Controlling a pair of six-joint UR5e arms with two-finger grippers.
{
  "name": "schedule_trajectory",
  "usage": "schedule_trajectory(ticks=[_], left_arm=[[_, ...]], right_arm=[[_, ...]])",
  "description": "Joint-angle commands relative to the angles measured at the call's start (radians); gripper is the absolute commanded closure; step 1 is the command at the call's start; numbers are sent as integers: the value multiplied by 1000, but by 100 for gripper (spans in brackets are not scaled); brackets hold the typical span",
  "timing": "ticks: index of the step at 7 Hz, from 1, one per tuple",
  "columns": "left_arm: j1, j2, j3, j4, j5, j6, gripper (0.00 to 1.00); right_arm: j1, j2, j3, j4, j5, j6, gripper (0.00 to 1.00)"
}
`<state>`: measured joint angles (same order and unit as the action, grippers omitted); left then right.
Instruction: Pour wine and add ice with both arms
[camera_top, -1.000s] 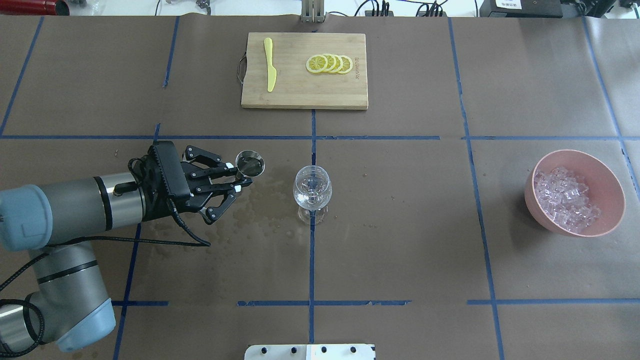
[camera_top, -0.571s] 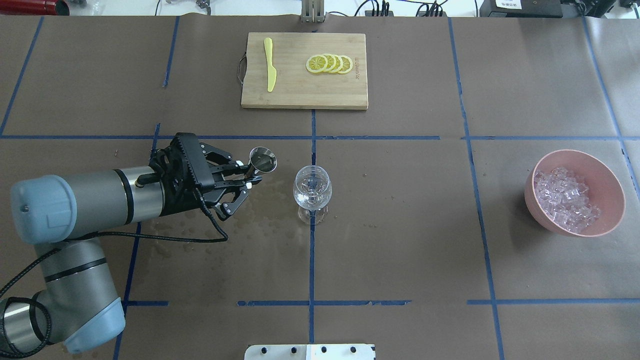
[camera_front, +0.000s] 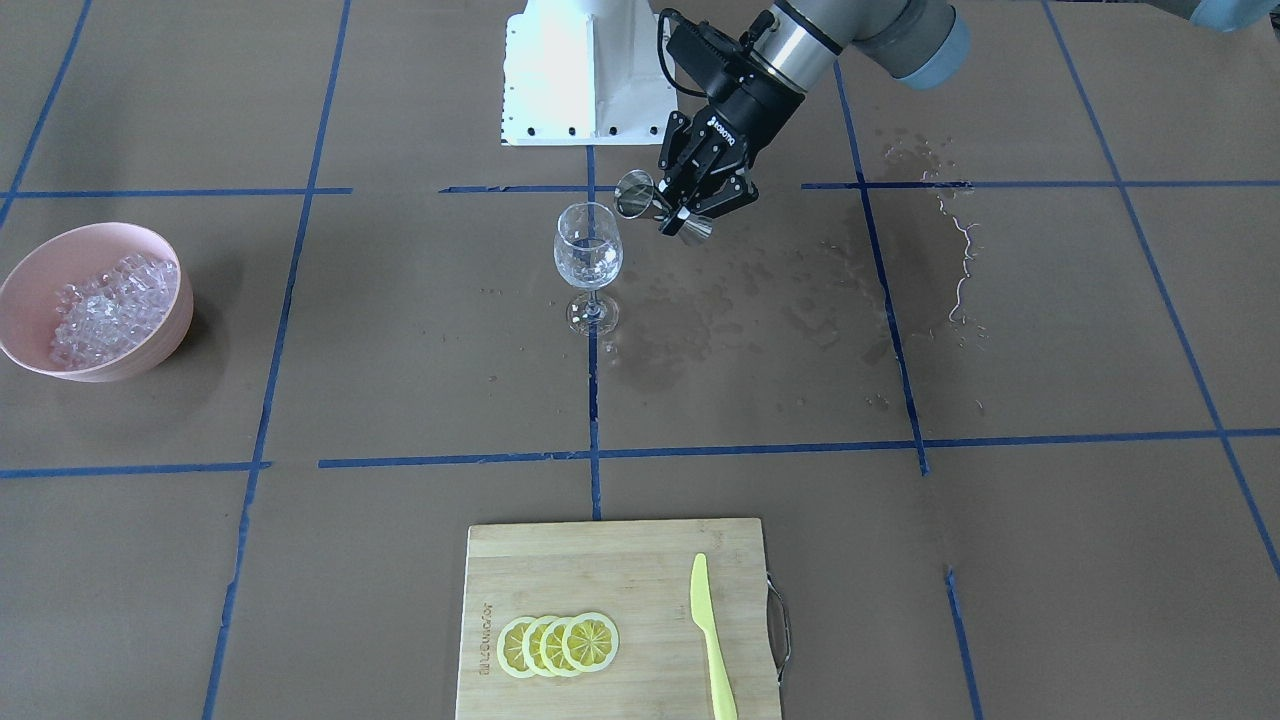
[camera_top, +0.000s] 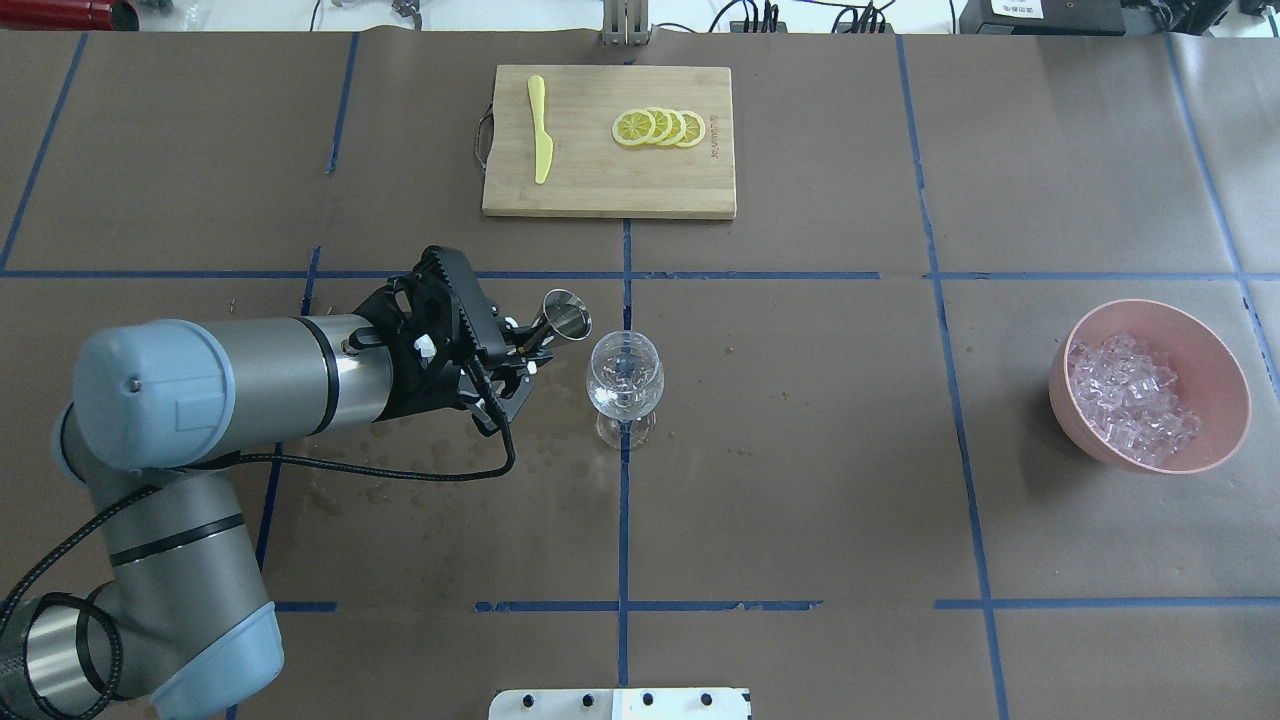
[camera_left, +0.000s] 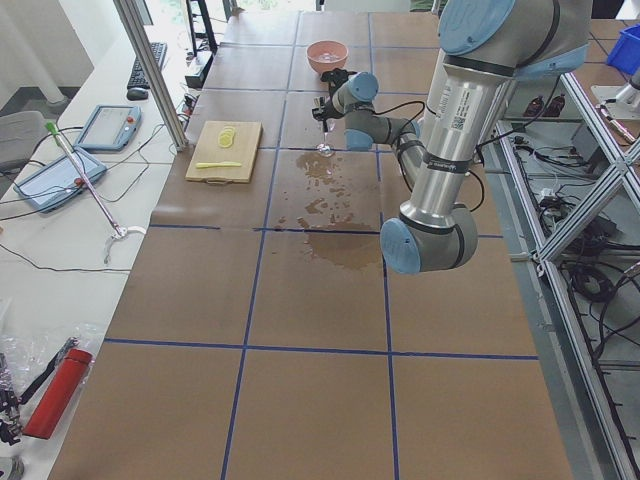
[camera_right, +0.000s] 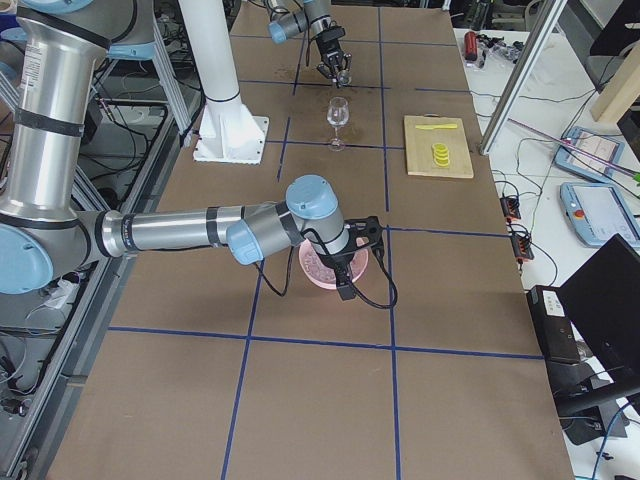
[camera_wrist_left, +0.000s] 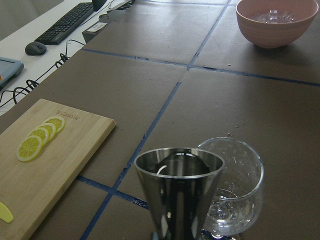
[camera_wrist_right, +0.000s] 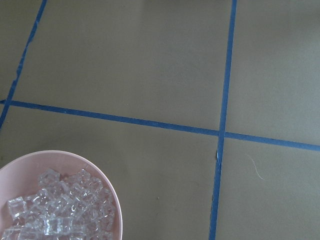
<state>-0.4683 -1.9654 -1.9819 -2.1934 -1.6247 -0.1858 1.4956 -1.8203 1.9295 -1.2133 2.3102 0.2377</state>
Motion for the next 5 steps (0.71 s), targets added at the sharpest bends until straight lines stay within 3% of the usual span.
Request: schedule_trajectory(ticks=[1, 5], left_arm=[[23, -65, -17, 160, 2, 2, 100], [37, -104, -34, 303, 3, 54, 100]], right_arm=[[0, -1, -3, 0, -2, 0, 0], [0, -1, -4, -2, -2, 0, 0]])
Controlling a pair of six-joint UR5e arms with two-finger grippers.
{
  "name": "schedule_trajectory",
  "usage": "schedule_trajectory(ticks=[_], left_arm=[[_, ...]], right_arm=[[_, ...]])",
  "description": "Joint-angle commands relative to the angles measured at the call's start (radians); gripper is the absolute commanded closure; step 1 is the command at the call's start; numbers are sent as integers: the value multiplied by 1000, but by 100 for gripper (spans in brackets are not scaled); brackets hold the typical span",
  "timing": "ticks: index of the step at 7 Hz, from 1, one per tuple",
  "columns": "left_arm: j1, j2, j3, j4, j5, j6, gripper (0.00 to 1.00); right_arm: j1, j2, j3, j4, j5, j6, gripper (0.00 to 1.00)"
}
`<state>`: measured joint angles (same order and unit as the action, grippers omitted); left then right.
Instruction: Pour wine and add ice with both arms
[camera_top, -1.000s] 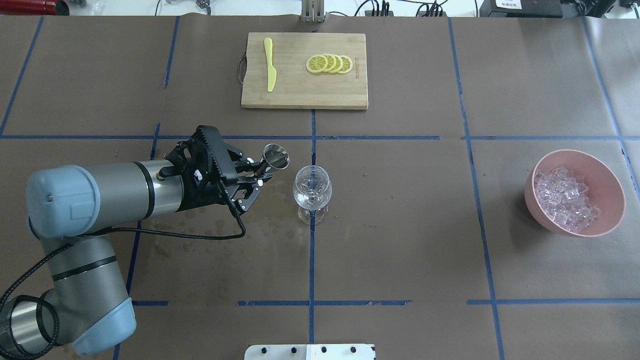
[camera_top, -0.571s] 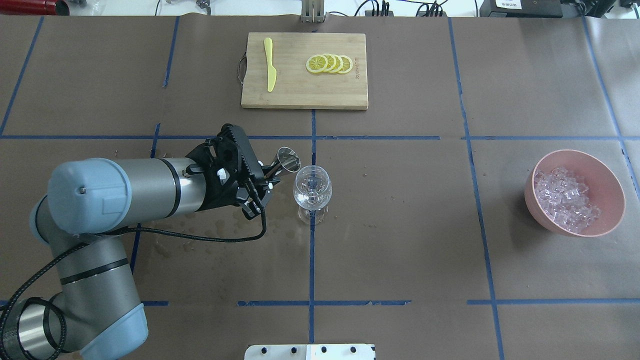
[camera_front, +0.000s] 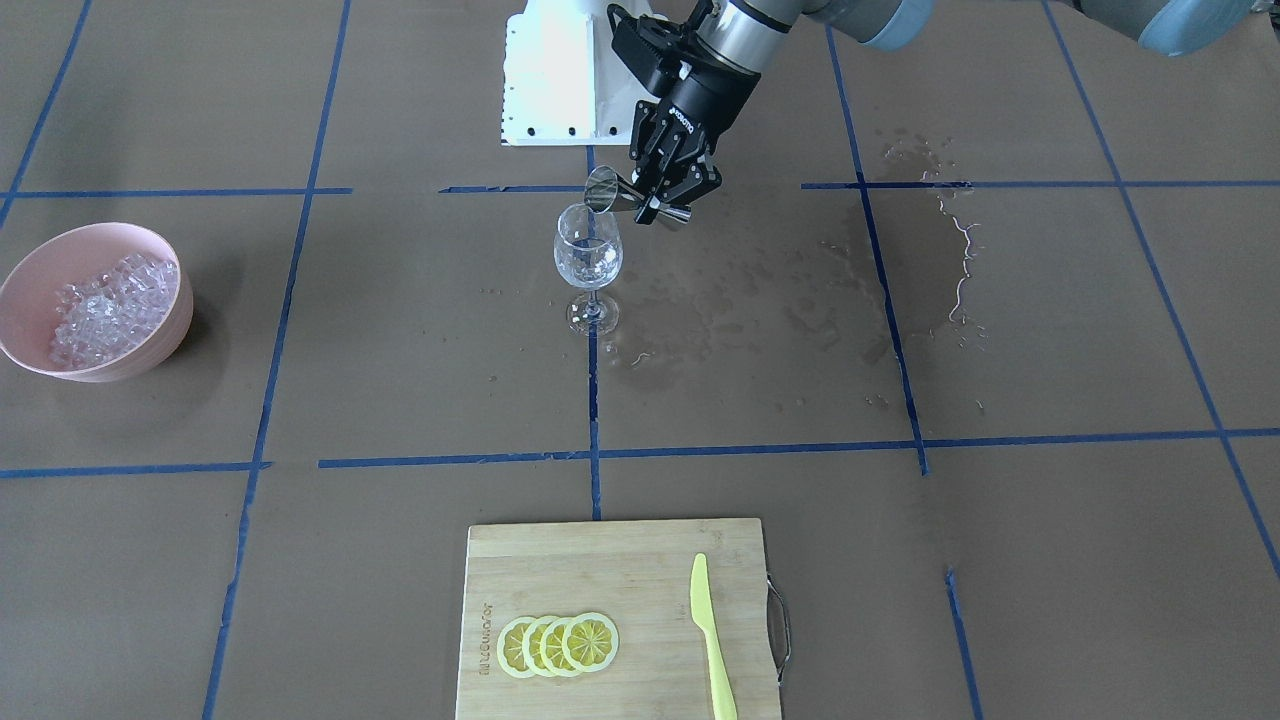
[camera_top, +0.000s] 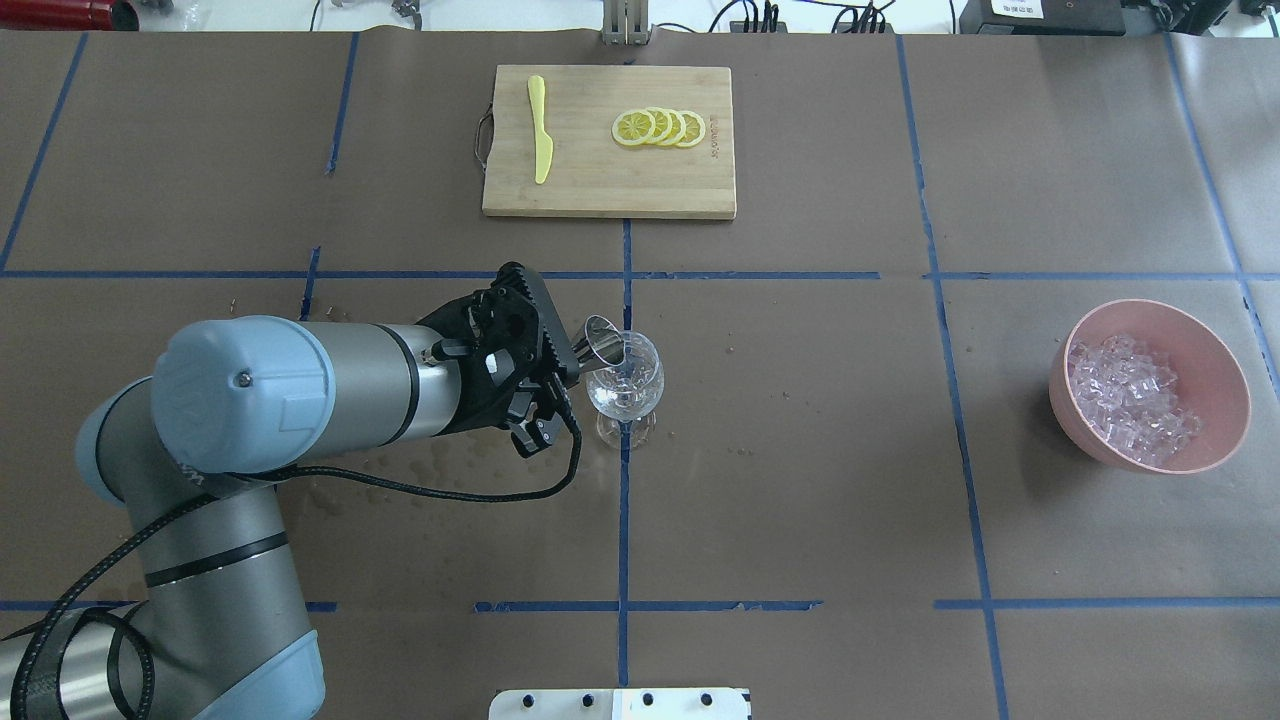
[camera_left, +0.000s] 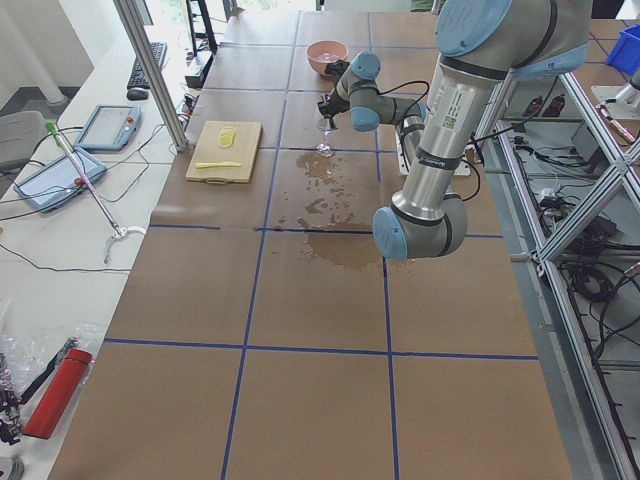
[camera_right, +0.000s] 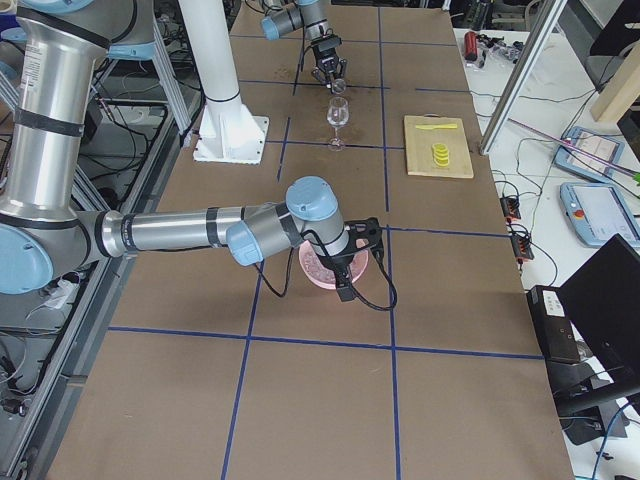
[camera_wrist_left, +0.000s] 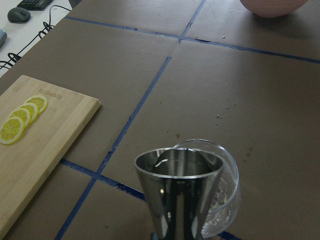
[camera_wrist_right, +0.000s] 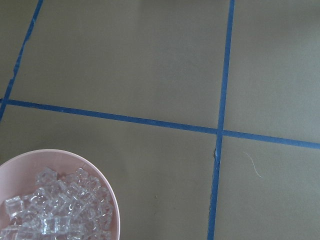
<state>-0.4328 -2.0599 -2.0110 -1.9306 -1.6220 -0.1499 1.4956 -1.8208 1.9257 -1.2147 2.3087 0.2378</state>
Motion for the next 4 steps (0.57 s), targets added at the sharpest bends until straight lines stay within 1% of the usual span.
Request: schedule_trajectory(ticks=[1, 2, 4], left_arm=[[2, -31, -8, 91, 2, 20, 100], [5, -51, -8, 134, 4, 20, 100], [6, -51, -8, 175, 5, 65, 100]], right_arm=[[0, 0, -1, 0, 0, 0, 0], [0, 0, -2, 0, 0, 0, 0], [0, 0, -4, 0, 0, 0, 0]])
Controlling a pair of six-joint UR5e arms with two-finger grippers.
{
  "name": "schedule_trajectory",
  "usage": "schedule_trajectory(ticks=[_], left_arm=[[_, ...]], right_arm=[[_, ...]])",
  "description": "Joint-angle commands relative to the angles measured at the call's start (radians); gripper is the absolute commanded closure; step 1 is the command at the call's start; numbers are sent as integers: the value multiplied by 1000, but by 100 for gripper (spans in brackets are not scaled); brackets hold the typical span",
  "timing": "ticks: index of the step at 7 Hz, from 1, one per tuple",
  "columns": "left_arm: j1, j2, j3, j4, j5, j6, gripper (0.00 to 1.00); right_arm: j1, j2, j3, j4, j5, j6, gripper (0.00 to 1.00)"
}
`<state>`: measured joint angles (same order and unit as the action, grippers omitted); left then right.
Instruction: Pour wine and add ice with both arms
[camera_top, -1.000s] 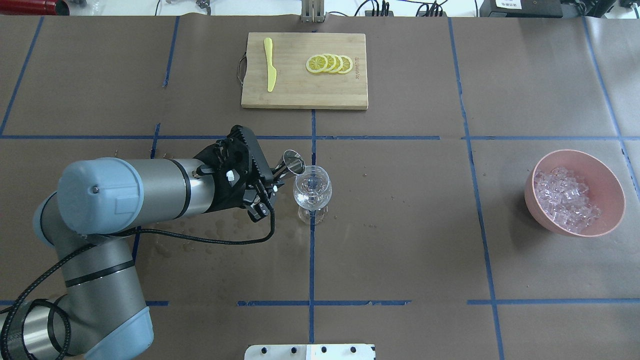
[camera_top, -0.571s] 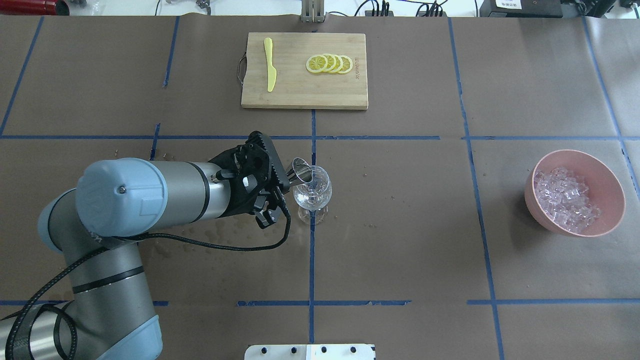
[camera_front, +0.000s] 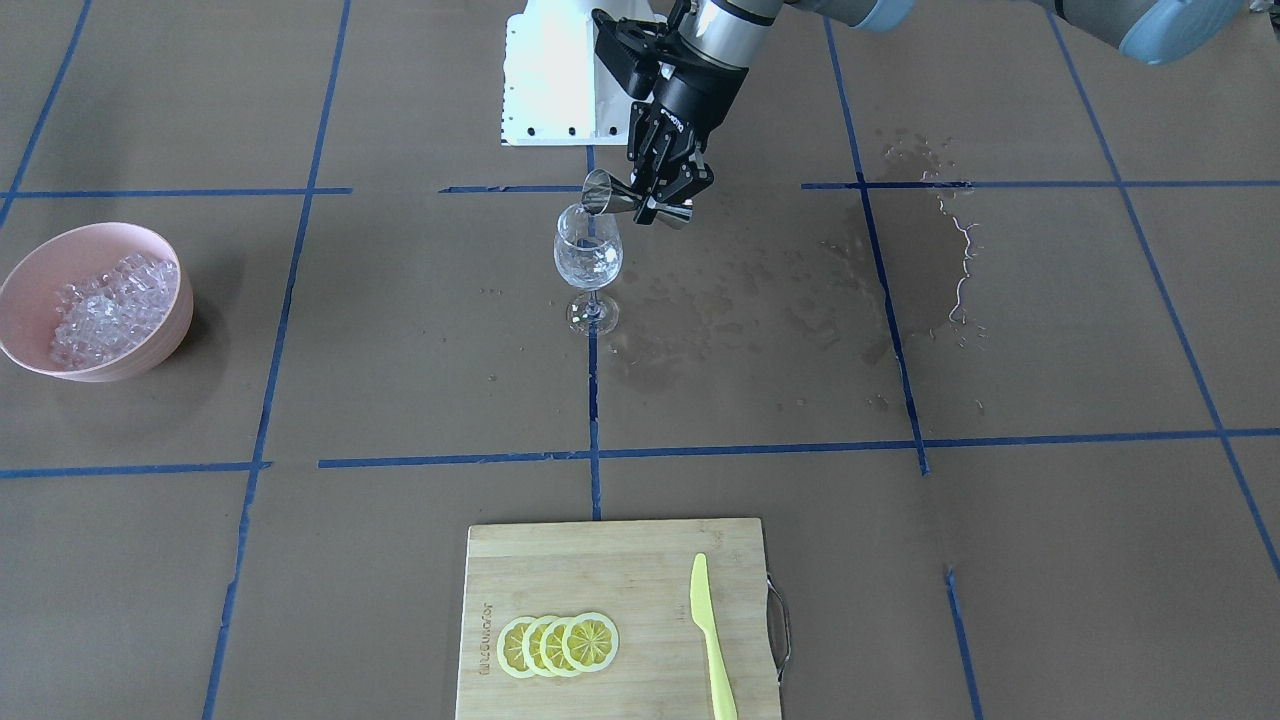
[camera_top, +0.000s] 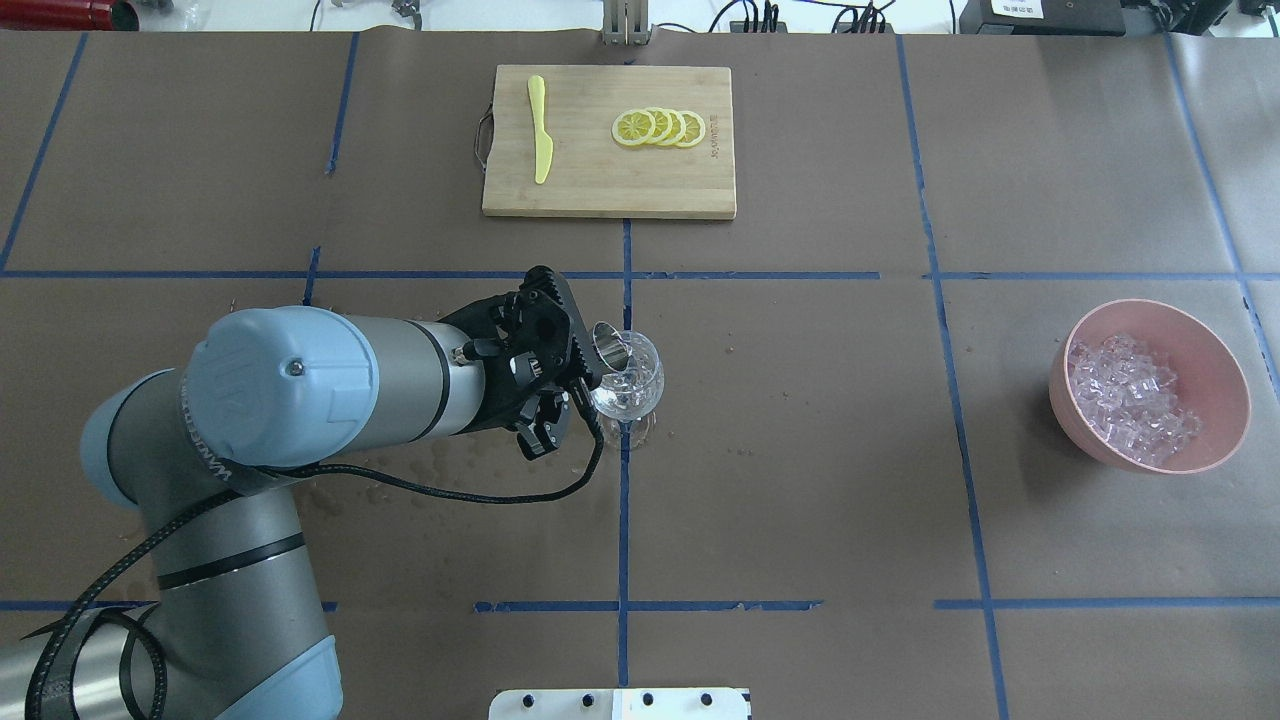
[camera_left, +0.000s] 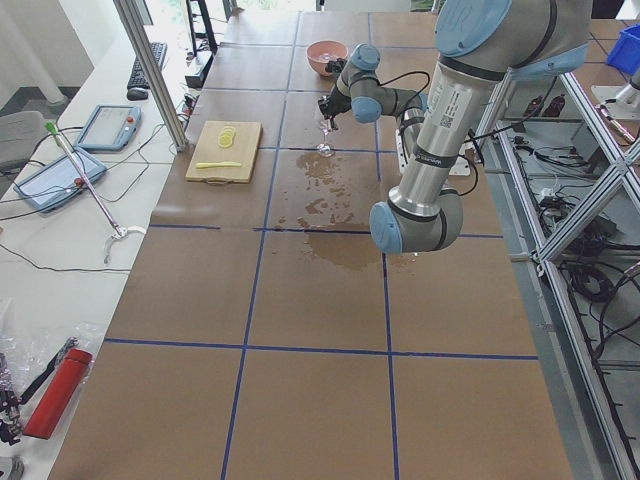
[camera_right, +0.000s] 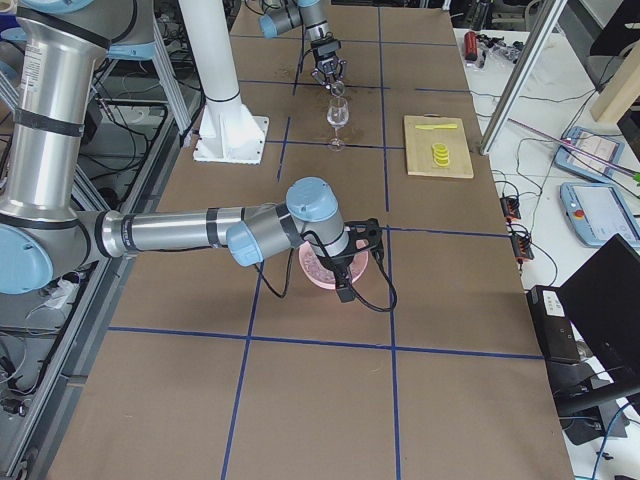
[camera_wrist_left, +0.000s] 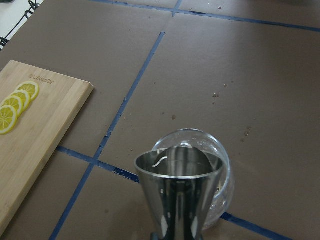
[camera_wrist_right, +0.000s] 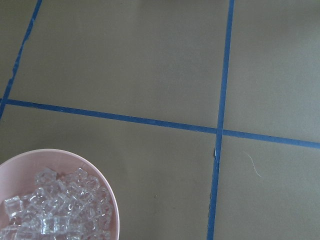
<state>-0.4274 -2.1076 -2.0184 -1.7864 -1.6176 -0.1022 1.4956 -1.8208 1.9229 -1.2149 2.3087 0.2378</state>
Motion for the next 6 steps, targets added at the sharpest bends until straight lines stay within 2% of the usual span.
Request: schedule_trajectory(ticks=[1, 3, 5, 6], left_arm=[[1, -5, -9, 65, 2, 18, 100], [1, -6, -71, 174, 2, 42, 100], [4, -18, -74, 214, 2, 42, 100], [6, -61, -74, 292, 2, 42, 100]], right_arm=[[0, 0, -1, 0, 0, 0, 0], [0, 0, -1, 0, 0, 0, 0], [0, 0, -1, 0, 0, 0, 0], [0, 0, -1, 0, 0, 0, 0]])
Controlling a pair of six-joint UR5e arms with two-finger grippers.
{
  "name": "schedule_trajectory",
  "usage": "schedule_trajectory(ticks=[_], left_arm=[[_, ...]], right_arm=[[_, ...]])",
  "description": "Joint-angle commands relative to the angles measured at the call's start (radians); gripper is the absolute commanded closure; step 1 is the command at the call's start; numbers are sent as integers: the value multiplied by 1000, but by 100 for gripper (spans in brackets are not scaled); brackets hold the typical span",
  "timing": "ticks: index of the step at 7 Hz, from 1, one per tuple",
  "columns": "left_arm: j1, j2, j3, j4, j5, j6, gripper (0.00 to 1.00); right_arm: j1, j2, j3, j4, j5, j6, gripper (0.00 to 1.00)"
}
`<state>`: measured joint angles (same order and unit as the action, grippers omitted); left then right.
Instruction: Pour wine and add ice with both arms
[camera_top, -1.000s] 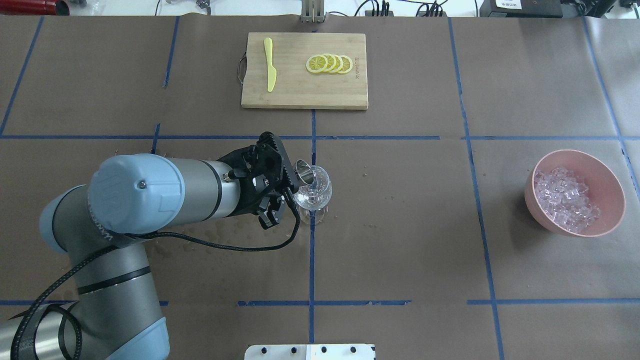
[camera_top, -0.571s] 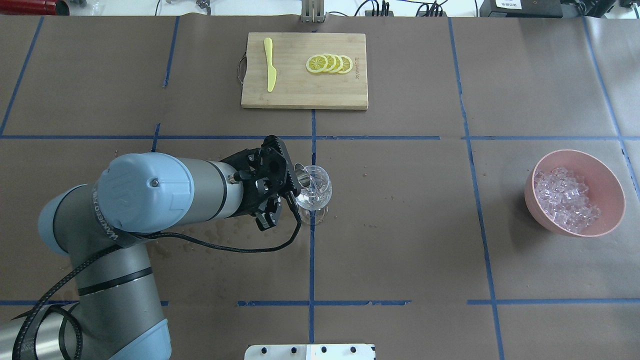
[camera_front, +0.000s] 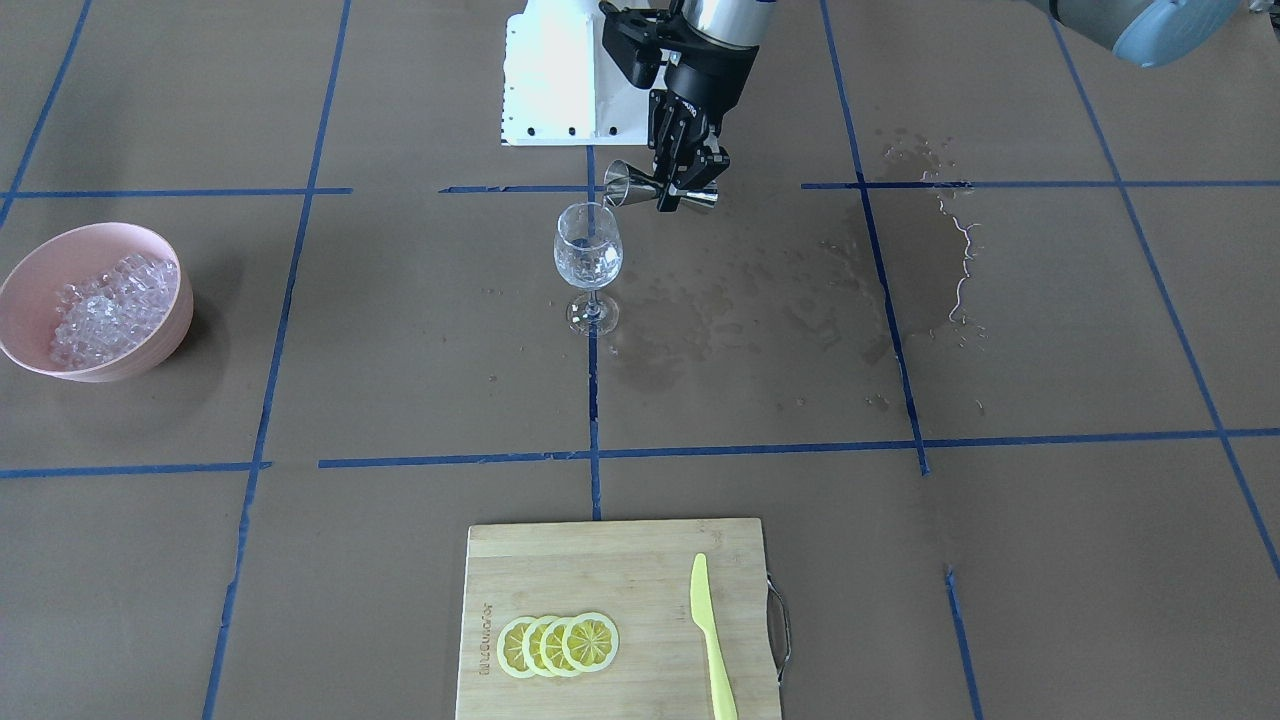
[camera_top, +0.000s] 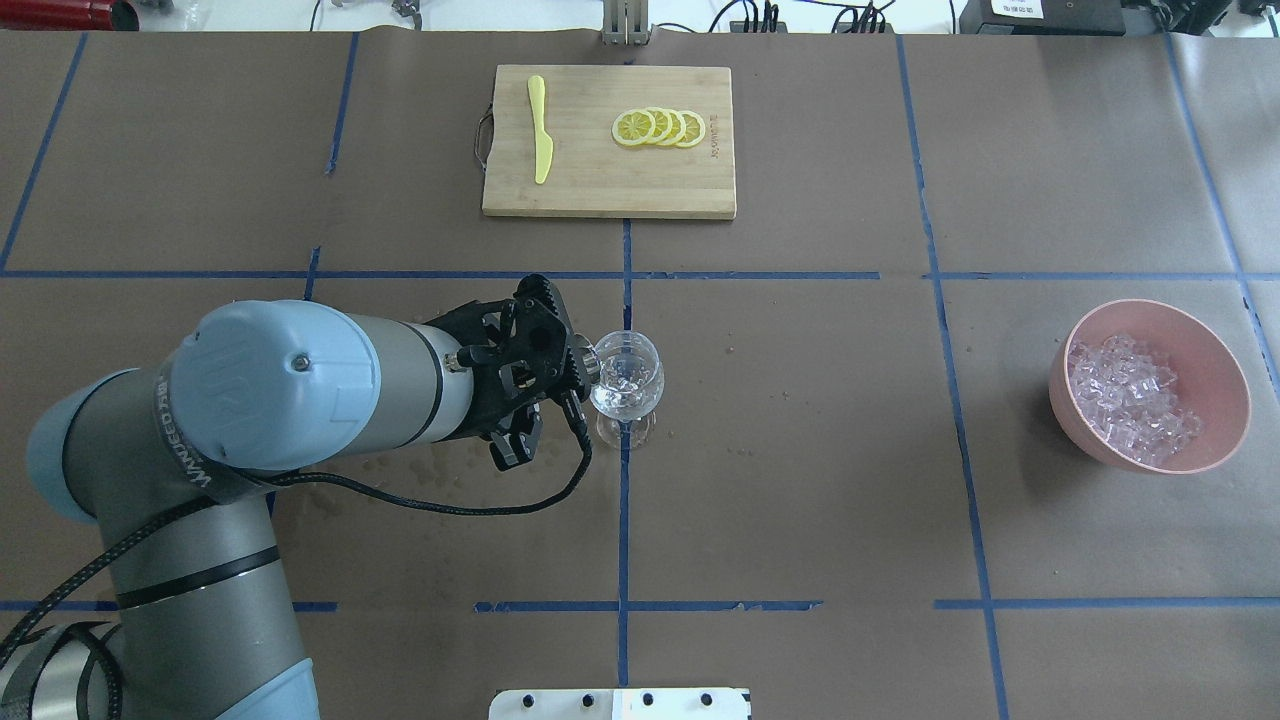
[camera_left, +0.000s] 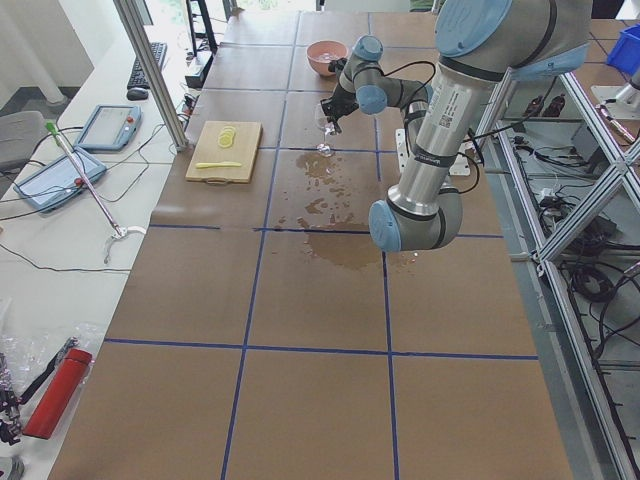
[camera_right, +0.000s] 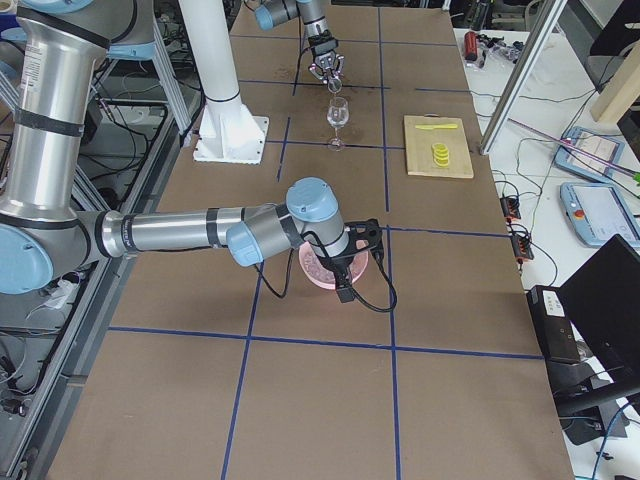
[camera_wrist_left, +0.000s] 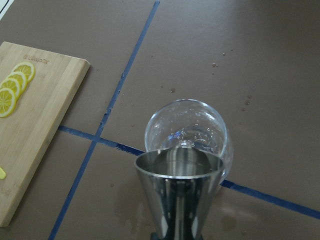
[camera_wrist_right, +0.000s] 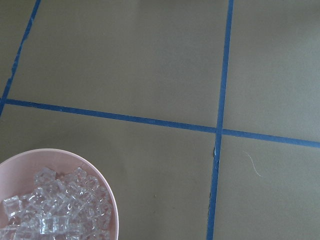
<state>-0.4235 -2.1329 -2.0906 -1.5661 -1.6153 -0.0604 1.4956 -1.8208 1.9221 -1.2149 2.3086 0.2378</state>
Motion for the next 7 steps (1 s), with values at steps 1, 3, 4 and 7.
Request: schedule_trajectory(ticks=[1, 3, 4, 7], left_arm=[[3, -70, -2, 130, 0, 1, 100], [9, -87, 1, 178, 17, 1, 100], [9, -117, 9, 226, 17, 1, 100], [9, -157, 20, 316, 21, 1, 100]], right_arm=[[0, 0, 0, 0, 0, 0, 0], [0, 0, -2, 0, 0, 0, 0], [0, 0, -5, 0, 0, 0, 0], [0, 0, -5, 0, 0, 0, 0]])
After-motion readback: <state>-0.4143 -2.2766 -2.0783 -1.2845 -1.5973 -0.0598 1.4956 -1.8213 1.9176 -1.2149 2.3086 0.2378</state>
